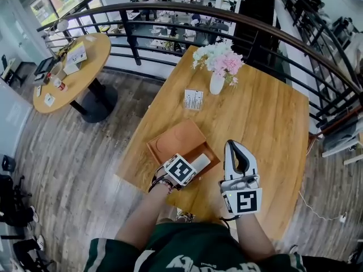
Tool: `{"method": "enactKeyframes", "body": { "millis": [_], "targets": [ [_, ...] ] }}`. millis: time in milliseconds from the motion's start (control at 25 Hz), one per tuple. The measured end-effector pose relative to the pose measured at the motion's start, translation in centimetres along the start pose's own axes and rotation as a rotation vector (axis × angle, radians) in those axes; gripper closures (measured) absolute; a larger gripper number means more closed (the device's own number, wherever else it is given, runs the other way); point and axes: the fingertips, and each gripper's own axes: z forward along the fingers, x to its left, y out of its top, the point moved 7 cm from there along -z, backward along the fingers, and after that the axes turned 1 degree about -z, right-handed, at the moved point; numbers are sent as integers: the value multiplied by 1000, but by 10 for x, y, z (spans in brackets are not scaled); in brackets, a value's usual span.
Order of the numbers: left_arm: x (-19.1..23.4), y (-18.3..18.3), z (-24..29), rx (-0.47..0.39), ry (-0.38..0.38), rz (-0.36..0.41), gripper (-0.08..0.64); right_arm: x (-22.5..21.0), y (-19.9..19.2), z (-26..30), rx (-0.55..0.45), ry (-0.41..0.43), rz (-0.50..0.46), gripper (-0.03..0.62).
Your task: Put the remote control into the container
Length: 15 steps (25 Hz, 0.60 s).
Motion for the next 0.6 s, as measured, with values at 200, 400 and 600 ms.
{"method": "enactKeyframes", "body": {
  "millis": [200, 400, 600],
  "targets": [
    [-10, 11, -34, -105, -1, 5, 327, -1, 0, -4, 12, 0, 20, 577],
    [-18, 25, -65, -223, -6, -5, 344, 1, 0, -5, 25, 20, 28, 577],
    [-31, 38, -96, -337, -29, 0, 388, 3, 0, -6, 31, 40, 17, 576]
  ]
}}
